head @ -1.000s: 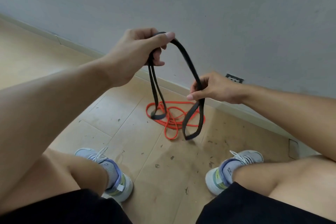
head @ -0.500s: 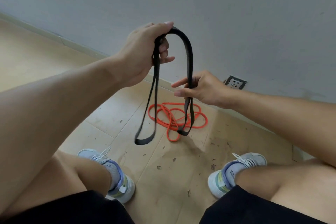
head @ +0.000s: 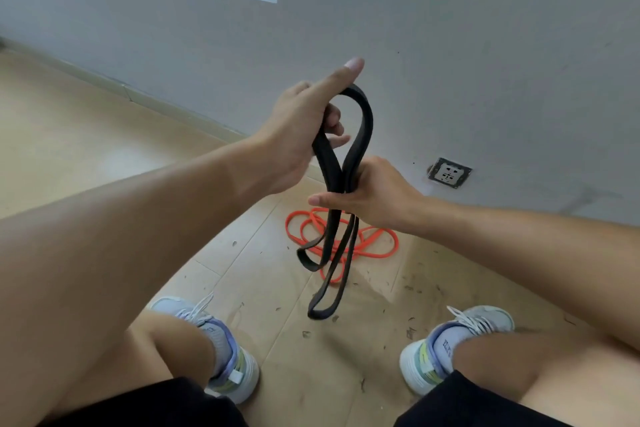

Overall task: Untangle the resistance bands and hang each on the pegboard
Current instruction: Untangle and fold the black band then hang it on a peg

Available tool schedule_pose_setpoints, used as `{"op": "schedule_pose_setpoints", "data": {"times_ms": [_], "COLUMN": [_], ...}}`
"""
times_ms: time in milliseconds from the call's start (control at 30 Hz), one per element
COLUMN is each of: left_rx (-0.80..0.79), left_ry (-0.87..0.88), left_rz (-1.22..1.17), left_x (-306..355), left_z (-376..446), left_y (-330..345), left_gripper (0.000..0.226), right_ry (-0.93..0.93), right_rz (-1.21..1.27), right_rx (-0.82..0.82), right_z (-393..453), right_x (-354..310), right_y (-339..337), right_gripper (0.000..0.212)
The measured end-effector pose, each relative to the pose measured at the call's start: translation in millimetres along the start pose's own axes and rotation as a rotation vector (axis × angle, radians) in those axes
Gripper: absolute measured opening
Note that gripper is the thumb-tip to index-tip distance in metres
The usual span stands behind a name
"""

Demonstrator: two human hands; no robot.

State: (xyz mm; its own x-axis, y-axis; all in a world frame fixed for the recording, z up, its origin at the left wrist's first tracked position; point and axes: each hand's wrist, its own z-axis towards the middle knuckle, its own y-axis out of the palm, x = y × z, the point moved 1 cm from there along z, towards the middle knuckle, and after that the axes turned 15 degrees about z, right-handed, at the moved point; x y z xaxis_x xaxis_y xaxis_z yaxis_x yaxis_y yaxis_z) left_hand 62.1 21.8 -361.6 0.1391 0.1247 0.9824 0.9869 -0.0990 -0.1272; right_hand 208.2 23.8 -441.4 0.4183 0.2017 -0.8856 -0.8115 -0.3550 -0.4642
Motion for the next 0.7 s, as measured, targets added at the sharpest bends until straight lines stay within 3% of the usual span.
{"op": "schedule_pose_setpoints", "data": {"times_ms": [133, 233, 300, 367, 567, 700], "left_rx": [-0.015, -0.116, -0.135, -0.111, -0.049, -0.002], "left_ry": [0.199, 0.251, 0.274, 0.275, 0.153, 0.036], "left_rz": [0.650, 1.085, 1.178, 1.113, 0.484, 0.222], "left_x": [5.3, 4.9, 2.9, 3.1, 4.1, -1.5], "left_z": [1.9, -2.1, -1.7, -1.1, 7.1, 15.8], "left_y": [-24.1, -36.1, -39.8, -42.0, -59.1, -76.1], "left_gripper": [0.072, 0.052, 0.045, 0.043, 0.033, 0.022], "right_ry": [0.059, 0.066, 0.086, 0.133, 0.172, 0.153], "right_rz": [-0.105, -0.194, -0.176, -0.118, -0.045, 0.041], "right_rx": [-0.123, -0.226, -0.253, -0.237, -0.195, -0.222], "right_z": [-1.2, -1.5, -1.3, -0.6, 4.8, 5.6], "right_x": [3.6, 4.4, 3.8, 5.1, 20.3, 21.3], "right_y": [-5.0, -6.0, -8.9, -14.1, -26.3, -29.6], "right_gripper": [0.048, 0.038, 0.034, 0.033, 0.044, 0.027]}}
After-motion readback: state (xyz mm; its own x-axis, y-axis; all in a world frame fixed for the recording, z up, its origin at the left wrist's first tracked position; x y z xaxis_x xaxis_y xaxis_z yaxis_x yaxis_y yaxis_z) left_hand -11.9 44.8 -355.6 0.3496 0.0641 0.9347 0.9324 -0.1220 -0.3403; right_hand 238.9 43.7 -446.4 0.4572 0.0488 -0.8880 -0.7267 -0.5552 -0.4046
